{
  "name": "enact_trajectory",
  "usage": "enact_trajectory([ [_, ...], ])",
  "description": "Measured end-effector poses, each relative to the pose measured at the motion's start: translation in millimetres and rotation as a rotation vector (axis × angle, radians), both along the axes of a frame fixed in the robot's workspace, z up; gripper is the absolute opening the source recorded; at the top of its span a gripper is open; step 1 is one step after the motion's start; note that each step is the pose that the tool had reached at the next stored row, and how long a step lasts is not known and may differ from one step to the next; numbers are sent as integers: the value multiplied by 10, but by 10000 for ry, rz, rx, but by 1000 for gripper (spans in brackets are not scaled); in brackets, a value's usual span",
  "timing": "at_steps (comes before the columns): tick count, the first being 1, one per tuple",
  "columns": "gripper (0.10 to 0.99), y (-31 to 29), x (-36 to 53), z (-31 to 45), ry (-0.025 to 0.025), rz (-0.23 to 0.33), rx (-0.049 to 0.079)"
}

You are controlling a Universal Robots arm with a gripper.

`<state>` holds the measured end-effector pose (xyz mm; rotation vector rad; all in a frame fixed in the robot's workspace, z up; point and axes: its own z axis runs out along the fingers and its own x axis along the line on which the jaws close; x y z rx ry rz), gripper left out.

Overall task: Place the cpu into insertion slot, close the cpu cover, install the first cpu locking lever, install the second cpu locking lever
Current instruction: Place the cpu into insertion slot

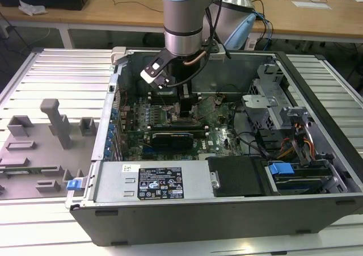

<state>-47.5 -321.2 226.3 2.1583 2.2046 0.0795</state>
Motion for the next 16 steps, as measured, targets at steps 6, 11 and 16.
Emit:
enact_trajectory([
  [6, 541, 49, -26, -86, 0, -99, -1],
  [11, 541, 60, -38, -190, 0, -241, -1],
  [16, 541, 68, -42, -241, 0, -338, -3],
])
